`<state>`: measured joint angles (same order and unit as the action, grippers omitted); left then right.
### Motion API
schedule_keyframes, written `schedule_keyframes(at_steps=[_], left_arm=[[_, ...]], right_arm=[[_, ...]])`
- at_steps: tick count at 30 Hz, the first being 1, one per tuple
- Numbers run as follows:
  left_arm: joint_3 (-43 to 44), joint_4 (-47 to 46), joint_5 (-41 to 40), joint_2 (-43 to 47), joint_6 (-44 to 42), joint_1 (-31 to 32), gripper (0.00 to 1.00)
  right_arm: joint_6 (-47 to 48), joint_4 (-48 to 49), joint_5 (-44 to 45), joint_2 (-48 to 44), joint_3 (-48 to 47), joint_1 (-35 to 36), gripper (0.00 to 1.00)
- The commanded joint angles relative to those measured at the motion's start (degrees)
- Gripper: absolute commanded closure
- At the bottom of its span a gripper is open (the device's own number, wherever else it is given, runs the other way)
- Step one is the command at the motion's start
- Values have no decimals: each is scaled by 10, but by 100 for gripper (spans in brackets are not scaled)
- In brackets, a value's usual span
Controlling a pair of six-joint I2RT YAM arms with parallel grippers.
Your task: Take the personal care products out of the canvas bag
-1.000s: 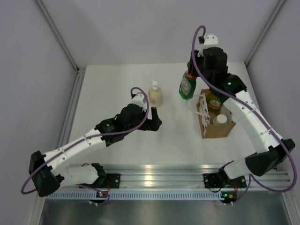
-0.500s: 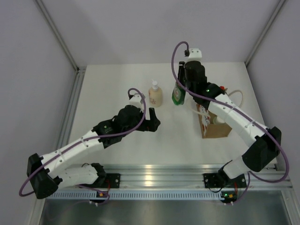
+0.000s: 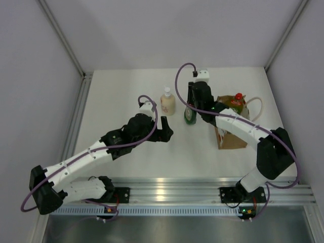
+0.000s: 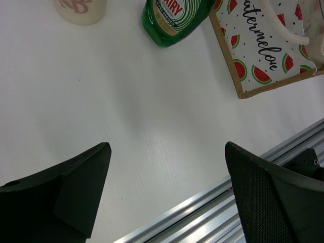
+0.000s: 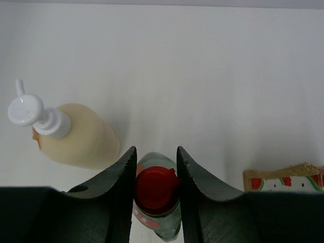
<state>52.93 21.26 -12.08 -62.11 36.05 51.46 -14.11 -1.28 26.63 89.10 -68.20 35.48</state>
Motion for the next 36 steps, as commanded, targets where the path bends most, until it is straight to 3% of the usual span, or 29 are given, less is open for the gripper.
schedule_keyframes(at_steps=[1, 5, 8, 10, 12, 13, 19, 24, 29, 33, 36], left_arm=[[1, -6, -8, -2, 5, 1, 2], [0, -6, -8, -1, 4, 1, 2], [-1, -7, -10, -2, 6, 1, 2], [-1, -7, -10, -4, 8, 1, 2], [0, -6, -8, -7, 8, 1, 2], [1, -7, -8, -8, 9, 1, 2], [11, -7, -1, -20, 8, 1, 2], [34, -9, 21, -42, 14, 1, 2], [57, -24, 51, -75, 16, 2, 2], [71, -34, 71, -98, 17, 2, 2], [73, -34, 70, -107, 15, 2, 2]], right_arm=[[-14, 158, 14, -2, -4, 13, 100], [-11, 176, 11, 8, 13, 13, 99], [-11, 178, 19, 13, 17, 17, 85], [-8, 176, 18, 14, 17, 20, 83], [-8, 174, 18, 13, 17, 22, 64], [-7, 172, 18, 12, 17, 23, 49], [6, 148, 19, -9, 0, 24, 26], [26, 118, 25, -49, -1, 17, 28], [28, 87, 7, -146, 45, -27, 28], [29, 16, -36, -211, 74, -115, 28], [49, 14, -71, -254, 105, -175, 29]])
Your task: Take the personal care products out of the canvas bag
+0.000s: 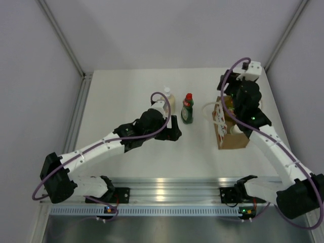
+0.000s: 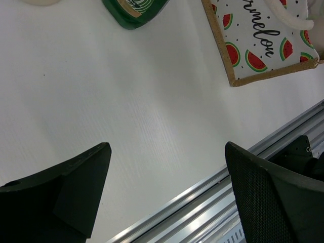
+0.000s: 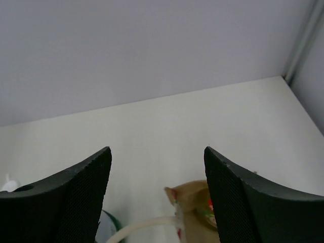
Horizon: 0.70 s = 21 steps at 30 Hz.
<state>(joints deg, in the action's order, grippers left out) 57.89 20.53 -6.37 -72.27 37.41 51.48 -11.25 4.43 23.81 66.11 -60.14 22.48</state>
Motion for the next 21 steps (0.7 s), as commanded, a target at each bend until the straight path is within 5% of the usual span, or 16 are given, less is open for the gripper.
schedule_keyframes(at_steps=[1, 9, 21], left_arm=[[23, -27, 11, -6, -1, 2, 2], [21, -25, 20, 7, -20, 2, 2], [-1, 79, -58, 91, -71, 2, 2]], right_arm=[[38, -43, -45, -38, 35, -58, 29], [71, -57, -99, -1, 37, -156, 40], [67, -31, -77, 97, 25, -174, 48]])
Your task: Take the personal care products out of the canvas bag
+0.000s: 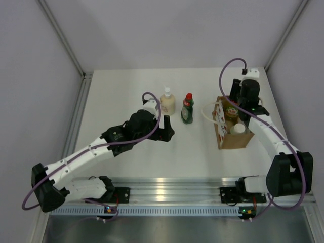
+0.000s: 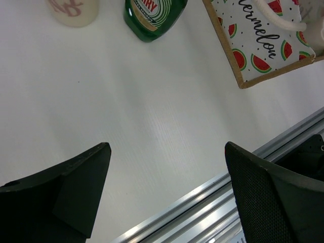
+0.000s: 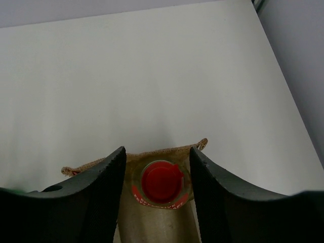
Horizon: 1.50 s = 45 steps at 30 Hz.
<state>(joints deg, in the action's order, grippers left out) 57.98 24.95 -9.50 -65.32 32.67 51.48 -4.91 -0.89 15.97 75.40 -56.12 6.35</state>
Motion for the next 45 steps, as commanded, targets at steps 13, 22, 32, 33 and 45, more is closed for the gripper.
schedule_keyframes(at_steps=[13, 22, 32, 33, 45], left_arm=[[-6, 124, -20, 121, -45, 2, 2], [-19, 135, -35, 145, -51, 2, 2], [-19, 138, -44, 145, -48, 2, 2], [-18, 141, -47, 149, -46, 2, 2], [17, 218, -162, 164, -56, 2, 2]], right_arm=[[-17, 93, 40, 13, 43, -12, 56], [-25, 127, 30, 20, 60, -12, 70], [-38, 142, 14, -4, 63, -12, 100], [-39, 142, 9, -9, 60, -11, 100], [-23, 61, -6, -77, -28, 4, 100]])
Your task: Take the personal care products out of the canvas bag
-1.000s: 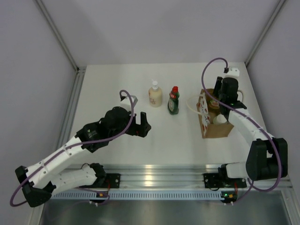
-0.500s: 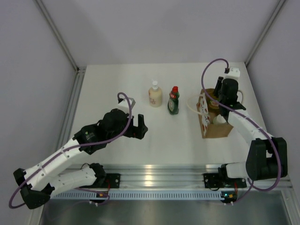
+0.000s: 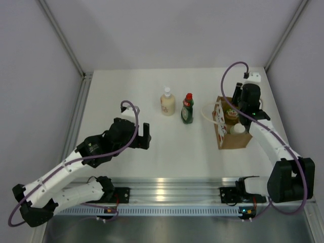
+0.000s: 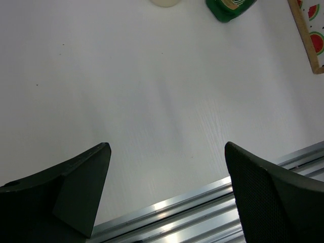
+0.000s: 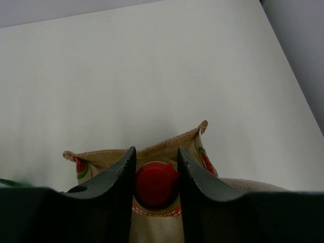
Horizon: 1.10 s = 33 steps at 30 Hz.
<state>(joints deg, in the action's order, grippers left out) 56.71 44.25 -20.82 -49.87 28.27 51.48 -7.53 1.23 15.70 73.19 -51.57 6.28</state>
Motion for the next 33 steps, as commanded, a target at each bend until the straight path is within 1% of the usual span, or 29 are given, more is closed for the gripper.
schedule_keyframes(at_steps=[1, 7, 12, 18, 21, 24, 33], left_arm=[[31, 31, -55, 11, -15, 2, 2], [17, 35, -121, 32, -16, 1, 2], [-3, 34, -142, 41, 0, 1, 2], [-5, 34, -162, 50, 7, 1, 2], [-5, 34, -172, 52, 12, -1, 2], [-4, 33, -174, 54, 13, -10, 2], [-5, 33, -170, 46, 11, -46, 2]], right_arm=[[6, 33, -4, -59, -78, 7, 100], [24, -31, -7, -83, -132, 27, 100], [37, -93, -16, -86, -208, 42, 100], [52, -168, -13, -68, -304, 85, 100], [57, -196, 0, -53, -346, 117, 100], [60, -211, 35, -39, -379, 157, 100], [49, -218, 60, 24, -465, 292, 100]])
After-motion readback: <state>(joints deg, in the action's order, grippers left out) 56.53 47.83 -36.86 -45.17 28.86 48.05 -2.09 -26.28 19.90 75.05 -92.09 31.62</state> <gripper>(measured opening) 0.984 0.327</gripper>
